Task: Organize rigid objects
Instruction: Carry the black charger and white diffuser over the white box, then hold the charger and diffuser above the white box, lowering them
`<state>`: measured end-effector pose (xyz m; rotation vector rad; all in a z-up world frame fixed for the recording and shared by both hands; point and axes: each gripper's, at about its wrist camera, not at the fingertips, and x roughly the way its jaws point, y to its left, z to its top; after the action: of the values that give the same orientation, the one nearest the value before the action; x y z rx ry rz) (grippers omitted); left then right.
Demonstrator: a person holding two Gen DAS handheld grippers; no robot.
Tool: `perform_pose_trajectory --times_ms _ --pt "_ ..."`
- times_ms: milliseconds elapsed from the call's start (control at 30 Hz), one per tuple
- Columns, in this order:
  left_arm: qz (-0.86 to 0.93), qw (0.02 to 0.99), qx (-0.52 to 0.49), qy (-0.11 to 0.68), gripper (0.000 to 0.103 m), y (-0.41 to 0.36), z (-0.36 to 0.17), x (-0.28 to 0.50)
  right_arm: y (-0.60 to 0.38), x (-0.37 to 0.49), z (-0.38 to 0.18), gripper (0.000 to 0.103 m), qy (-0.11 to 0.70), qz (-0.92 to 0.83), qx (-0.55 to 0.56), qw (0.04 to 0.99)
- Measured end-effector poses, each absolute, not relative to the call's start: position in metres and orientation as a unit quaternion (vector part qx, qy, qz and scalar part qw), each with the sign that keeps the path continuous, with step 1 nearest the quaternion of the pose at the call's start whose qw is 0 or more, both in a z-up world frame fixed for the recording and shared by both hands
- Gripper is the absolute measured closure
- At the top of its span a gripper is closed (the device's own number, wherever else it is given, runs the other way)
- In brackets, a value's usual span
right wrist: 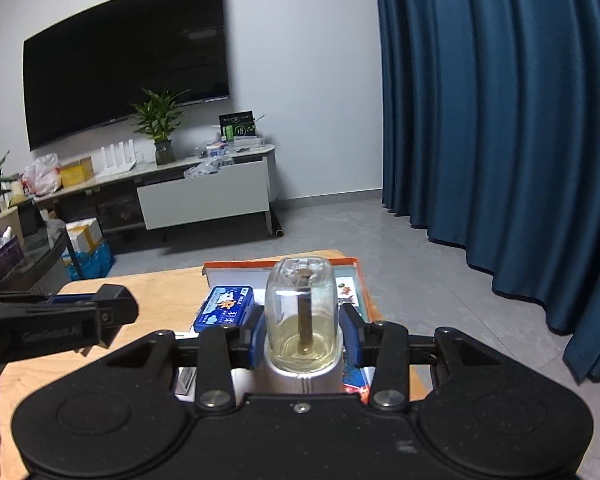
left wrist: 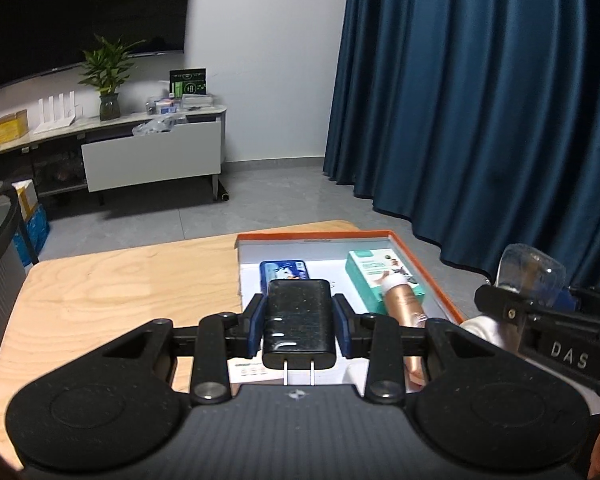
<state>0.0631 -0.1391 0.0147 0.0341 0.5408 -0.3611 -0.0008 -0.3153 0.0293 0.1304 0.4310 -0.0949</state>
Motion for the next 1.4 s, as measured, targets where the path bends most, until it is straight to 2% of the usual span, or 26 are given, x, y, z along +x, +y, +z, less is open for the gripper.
perform_pose_trajectory --times_ms 600,1400 --pt "-0.161 0.947 0.022 0.277 0.067 -0.151 0.005 0.028 -0.317 -0.024 0.021 0.055 0.22 -0.031 0.069 0.973" --pt "-0.149 0.947 0.015 0.282 0.067 -0.152 0.002 0.02 -0.316 -0.024 0.022 0.055 0.229 -0.025 0.059 0.971"
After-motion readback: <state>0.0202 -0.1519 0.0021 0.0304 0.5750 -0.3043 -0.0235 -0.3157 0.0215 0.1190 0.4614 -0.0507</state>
